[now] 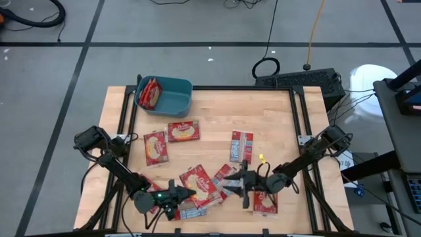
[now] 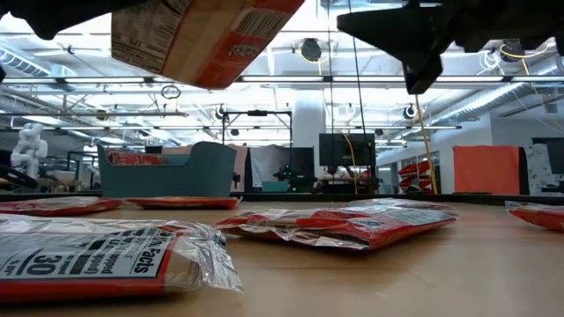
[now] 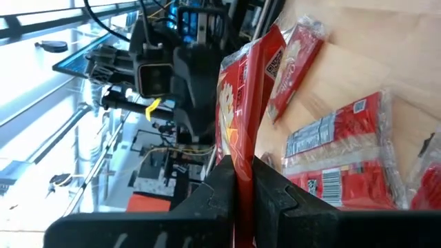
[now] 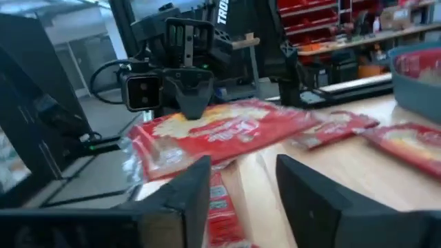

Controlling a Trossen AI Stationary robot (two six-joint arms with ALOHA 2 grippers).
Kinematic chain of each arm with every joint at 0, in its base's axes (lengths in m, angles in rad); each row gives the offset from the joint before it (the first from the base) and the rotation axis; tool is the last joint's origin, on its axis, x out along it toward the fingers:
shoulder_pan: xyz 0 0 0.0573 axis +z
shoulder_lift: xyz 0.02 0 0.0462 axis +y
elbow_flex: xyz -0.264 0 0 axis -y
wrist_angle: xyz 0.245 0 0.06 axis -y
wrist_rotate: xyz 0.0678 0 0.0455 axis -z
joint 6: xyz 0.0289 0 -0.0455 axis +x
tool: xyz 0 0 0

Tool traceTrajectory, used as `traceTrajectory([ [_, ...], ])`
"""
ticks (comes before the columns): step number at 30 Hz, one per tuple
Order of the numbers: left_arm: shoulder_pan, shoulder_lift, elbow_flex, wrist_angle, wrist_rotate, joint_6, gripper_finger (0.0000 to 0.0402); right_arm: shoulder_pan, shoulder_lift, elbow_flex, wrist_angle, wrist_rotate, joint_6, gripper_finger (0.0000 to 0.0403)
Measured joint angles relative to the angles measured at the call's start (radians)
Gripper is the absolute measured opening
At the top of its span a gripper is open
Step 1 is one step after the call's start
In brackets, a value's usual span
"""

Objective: Sort popcorn bags into baskets
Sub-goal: Put the red popcorn bag into the blue bin

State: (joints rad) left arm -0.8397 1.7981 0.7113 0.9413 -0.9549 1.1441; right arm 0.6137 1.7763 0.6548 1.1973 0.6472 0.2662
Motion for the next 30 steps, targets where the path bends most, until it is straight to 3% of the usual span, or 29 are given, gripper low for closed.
traceTrajectory([
  [5, 0.024, 0.0, 0.0, 0.0, -0.17, 0.009, 0.0028, 0.008, 0.0, 0.0, 0.006, 0.014, 0.096, 0.0216],
  [8, 0.048, 0.0, 0.0, 0.0, -0.239, 0.069, 0.0028, -0.001, 0.0, 0.0, 0.031, 0.093, 0.153, 0.0249],
  [12, 0.085, 0.0, 0.0, 0.0, -0.242, 0.121, 0.0028, -0.037, 0.0, 0.0, 0.063, 0.196, 0.271, 0.028],
  [24, 0.192, 0.0, 0.0, -0.002, -0.259, 0.28, 0.0028, -0.124, 0.07, 0.005, 0.205, 0.19, 0.367, 0.0297],
  [30, 0.234, 0.0, 0.0, -0.002, -0.26, 0.309, 0.0028, -0.166, 0.074, 0.022, 0.175, 0.19, 0.41, 0.0297],
])
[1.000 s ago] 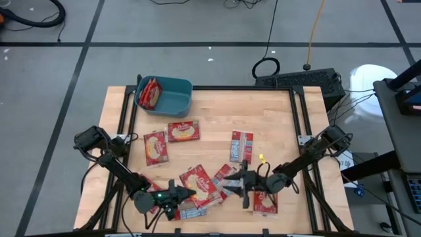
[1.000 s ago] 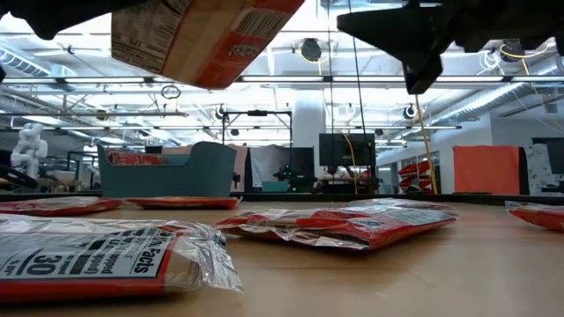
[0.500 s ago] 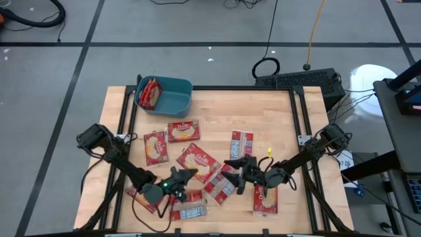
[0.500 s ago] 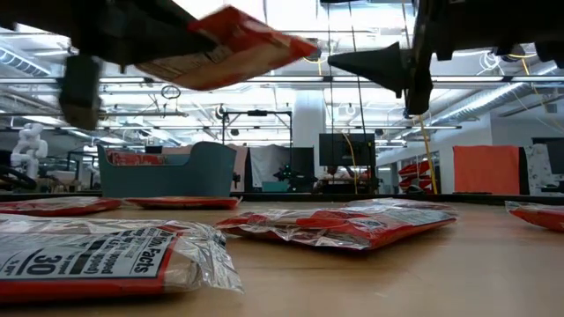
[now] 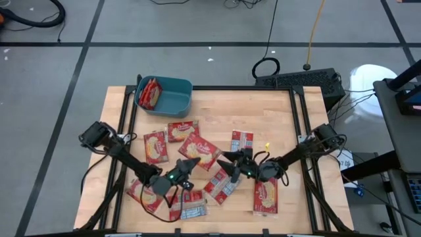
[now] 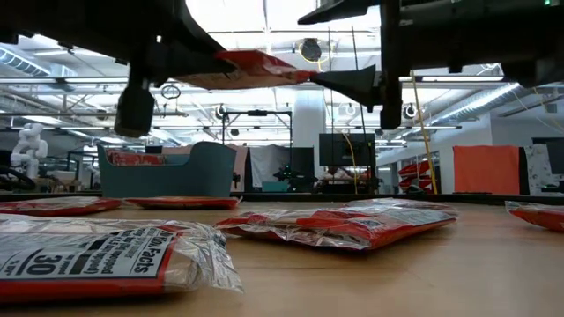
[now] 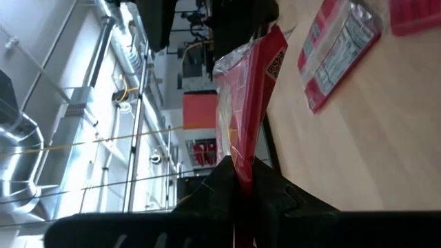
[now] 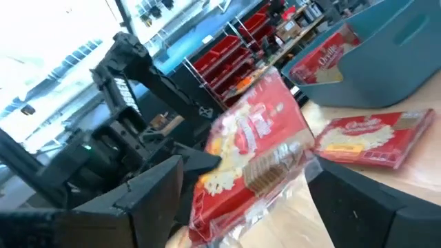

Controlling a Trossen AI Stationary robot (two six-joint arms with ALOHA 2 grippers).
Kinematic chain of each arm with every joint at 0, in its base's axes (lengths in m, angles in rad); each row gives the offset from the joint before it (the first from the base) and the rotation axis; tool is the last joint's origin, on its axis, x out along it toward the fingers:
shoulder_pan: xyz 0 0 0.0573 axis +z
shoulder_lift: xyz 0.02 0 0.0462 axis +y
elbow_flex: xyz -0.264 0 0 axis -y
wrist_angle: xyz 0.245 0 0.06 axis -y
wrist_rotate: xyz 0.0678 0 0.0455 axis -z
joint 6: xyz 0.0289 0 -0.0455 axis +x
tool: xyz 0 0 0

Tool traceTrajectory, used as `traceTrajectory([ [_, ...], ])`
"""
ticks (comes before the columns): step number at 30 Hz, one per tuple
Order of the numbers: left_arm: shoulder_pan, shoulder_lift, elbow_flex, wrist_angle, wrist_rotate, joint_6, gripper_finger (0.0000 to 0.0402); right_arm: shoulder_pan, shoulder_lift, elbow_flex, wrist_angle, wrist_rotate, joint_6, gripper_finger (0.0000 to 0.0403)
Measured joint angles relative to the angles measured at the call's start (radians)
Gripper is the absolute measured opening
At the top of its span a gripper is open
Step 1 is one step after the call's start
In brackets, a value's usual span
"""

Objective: Sort popcorn bags into baskets
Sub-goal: Put the red popcorn bag into the blue bin

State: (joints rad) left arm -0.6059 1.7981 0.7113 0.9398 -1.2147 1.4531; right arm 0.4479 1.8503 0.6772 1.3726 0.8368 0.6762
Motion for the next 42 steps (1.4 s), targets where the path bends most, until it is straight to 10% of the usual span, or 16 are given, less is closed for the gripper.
traceTrajectory([
  [19, 0.071, -0.018, 0.0, 0.009, 0.035, 0.04, 0.0028, -0.058, 0.0, 0.02, -0.04, -0.014, 0.121, 0.0288],
  [42, 0.157, -0.019, 0.0, 0.061, 0.014, 0.118, 0.0028, -0.201, 0.0, 0.04, -0.066, -0.138, 0.116, 0.0108],
])
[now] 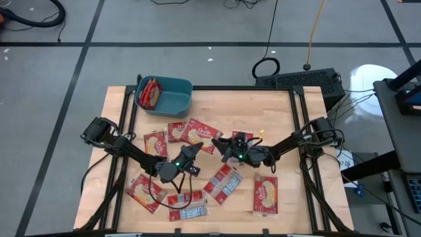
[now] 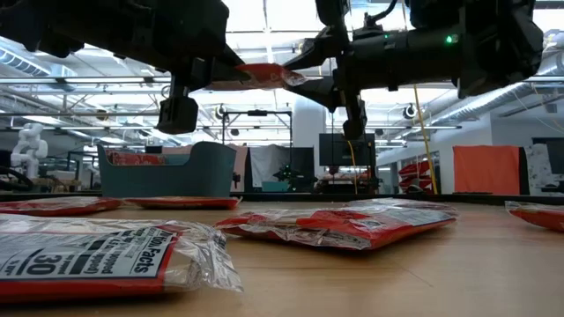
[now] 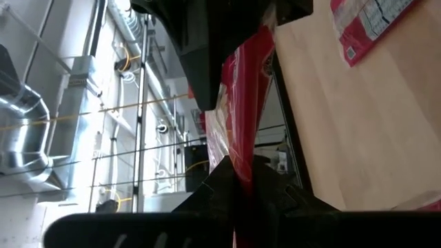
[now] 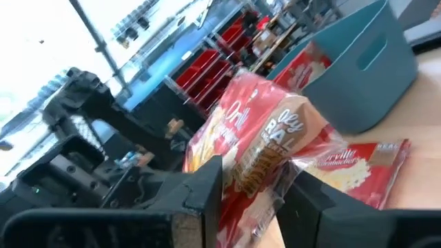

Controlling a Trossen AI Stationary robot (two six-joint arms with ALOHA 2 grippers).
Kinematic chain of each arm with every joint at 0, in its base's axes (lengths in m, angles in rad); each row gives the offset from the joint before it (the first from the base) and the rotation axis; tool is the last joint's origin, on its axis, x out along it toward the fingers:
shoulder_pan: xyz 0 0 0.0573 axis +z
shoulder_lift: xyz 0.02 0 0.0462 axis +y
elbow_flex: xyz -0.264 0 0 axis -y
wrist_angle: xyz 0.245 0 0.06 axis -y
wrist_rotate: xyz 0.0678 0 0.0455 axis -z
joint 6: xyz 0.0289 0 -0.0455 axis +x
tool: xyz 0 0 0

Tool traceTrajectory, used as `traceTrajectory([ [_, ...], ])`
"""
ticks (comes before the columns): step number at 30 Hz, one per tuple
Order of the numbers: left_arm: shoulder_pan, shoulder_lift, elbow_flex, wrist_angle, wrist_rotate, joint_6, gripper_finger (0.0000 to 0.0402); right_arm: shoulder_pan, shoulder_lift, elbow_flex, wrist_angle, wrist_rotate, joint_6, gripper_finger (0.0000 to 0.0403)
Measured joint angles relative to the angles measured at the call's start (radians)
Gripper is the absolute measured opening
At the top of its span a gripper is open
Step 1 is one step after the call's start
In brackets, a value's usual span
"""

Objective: Sort popcorn bags into baskets
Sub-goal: Put the red popcorn bag into the blue bin

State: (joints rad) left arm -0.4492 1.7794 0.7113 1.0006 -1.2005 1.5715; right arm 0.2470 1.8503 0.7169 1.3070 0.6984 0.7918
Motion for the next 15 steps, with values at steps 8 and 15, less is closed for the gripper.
traceTrajectory([
  [8, 0.008, 0.0, 0.0, -0.001, -0.005, 0.031, 0.0028, 0.018, 0.0, -0.094, 0.074, -0.085, 0.187, 0.0216],
  [15, 0.022, 0.0, 0.0, -0.001, -0.004, 0.023, 0.0028, -0.012, 0.0, -0.093, 0.08, -0.028, 0.265, 0.0288],
])
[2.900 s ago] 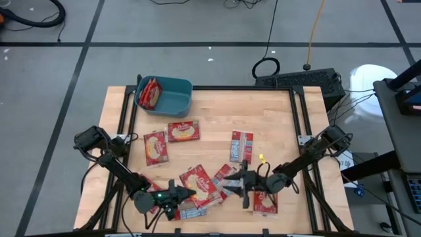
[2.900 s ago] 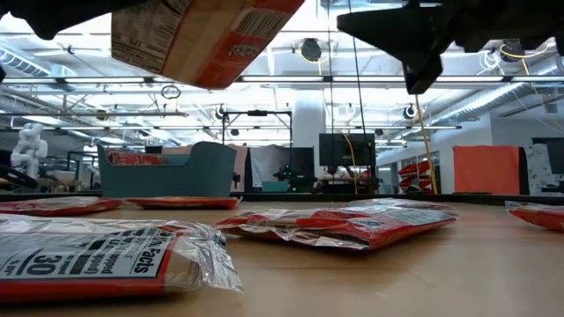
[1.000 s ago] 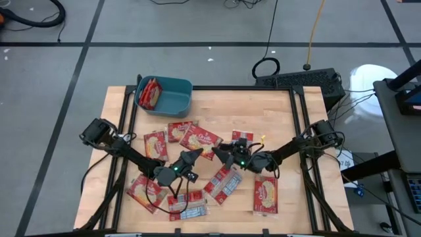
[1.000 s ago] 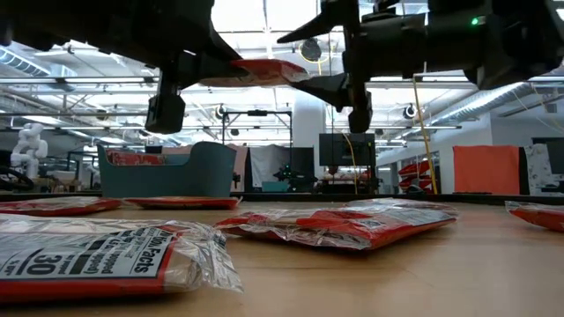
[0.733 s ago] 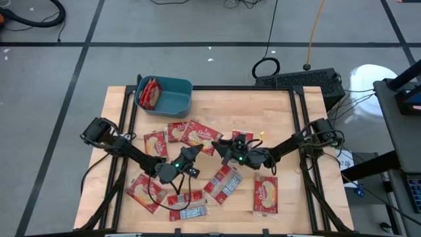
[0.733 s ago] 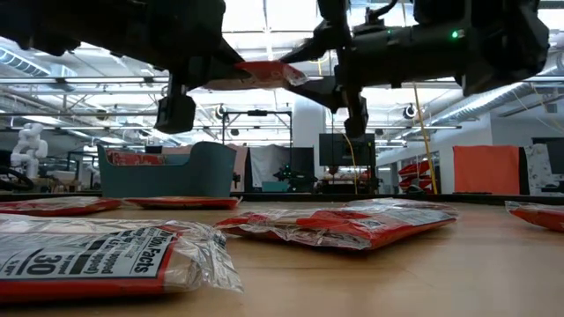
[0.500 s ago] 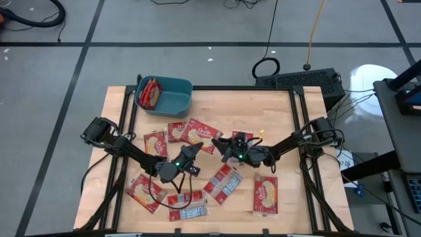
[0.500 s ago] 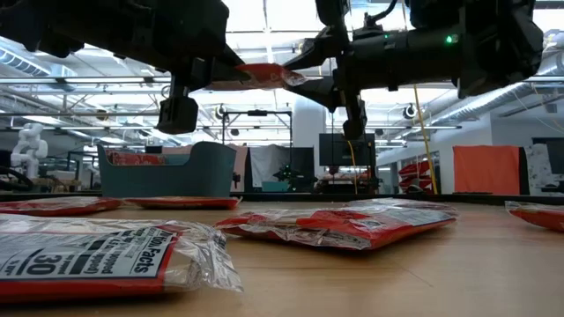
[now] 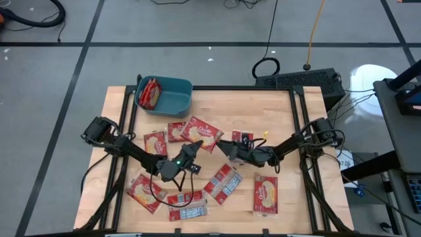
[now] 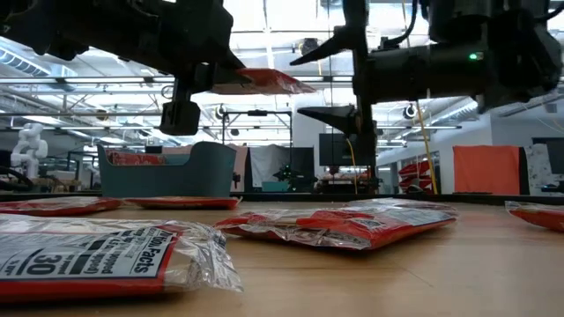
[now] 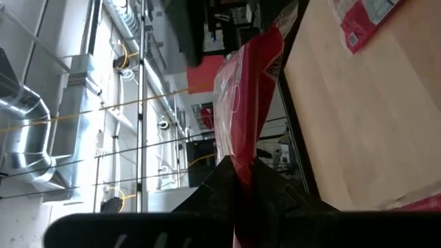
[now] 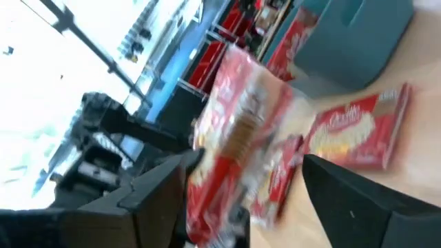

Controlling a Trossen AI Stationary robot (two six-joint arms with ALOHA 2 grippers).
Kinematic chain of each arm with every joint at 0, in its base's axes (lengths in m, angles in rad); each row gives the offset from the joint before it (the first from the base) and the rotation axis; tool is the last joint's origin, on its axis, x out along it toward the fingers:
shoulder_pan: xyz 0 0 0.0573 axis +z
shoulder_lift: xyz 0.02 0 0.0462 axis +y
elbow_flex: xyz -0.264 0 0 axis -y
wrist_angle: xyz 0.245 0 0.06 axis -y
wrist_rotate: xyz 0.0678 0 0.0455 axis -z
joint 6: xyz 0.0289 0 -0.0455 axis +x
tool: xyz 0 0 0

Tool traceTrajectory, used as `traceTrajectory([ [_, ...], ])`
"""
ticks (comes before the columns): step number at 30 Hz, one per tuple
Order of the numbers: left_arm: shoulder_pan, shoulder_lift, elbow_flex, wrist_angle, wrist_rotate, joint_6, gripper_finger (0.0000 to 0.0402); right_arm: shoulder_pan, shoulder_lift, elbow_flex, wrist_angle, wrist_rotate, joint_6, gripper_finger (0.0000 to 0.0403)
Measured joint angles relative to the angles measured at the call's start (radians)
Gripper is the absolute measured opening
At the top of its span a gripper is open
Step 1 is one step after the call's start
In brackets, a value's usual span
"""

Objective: Sort popcorn bags into baskets
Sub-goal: Put the red popcorn bag into the blue bin

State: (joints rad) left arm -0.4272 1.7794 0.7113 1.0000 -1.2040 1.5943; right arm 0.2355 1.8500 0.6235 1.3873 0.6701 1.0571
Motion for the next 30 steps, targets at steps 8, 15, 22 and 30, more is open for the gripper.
traceTrajectory([
  [8, 0.07, 0.0, 0.0, 0.0, 0.105, 0.001, 0.0028, -0.094, 0.0, 0.099, -0.081, -0.097, -0.029, 0.0274],
  [15, 0.136, 0.0, 0.0, -0.002, 0.117, -0.052, 0.0028, -0.152, 0.0, 0.123, -0.164, -0.143, -0.078, 0.019],
  [22, 0.148, 0.001, 0.0, -0.011, 0.119, -0.149, 0.0037, -0.218, 0.0, 0.123, -0.149, -0.209, -0.154, 0.0067],
  [30, 0.147, 0.001, 0.0, -0.007, 0.125, -0.322, 0.0123, -0.324, 0.0, 0.123, -0.043, -0.29, -0.311, 0.0012],
])
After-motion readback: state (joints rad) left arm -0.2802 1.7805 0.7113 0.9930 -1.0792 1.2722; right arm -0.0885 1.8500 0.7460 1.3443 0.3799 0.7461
